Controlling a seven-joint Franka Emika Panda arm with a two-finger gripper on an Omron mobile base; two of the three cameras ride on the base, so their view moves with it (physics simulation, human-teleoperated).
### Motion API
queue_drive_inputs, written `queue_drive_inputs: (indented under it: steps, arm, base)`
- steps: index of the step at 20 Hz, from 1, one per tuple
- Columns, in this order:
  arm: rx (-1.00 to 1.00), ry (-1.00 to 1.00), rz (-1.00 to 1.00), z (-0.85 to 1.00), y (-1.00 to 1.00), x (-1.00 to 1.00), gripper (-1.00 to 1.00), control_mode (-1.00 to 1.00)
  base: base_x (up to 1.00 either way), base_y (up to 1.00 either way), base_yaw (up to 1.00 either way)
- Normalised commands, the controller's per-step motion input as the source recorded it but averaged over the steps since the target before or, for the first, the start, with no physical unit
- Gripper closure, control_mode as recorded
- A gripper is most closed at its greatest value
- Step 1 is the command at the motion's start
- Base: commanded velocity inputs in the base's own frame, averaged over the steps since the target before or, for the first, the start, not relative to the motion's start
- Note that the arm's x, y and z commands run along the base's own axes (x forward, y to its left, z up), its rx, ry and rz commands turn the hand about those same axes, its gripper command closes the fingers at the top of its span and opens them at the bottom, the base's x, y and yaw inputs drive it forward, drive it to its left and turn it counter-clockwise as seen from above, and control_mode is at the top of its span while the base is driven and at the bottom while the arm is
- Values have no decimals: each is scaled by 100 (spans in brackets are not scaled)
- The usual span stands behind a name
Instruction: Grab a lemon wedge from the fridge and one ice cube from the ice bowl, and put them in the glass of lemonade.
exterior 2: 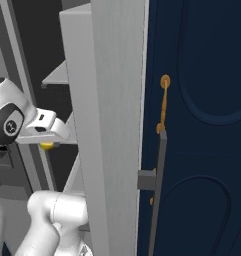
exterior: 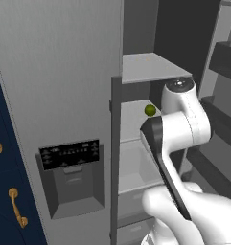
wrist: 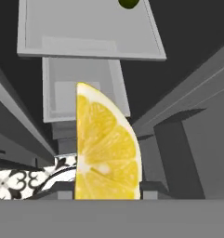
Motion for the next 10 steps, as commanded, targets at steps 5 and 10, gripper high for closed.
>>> queue_drive_inputs:
  steps: [5, 10]
  arm:
    - [2, 0, 0, -57, -8, -36, 100, -100]
    - [11, 0, 0, -48, -16, -26, 100, -100]
  base:
    - [0, 0, 0]
    - [0, 0, 0]
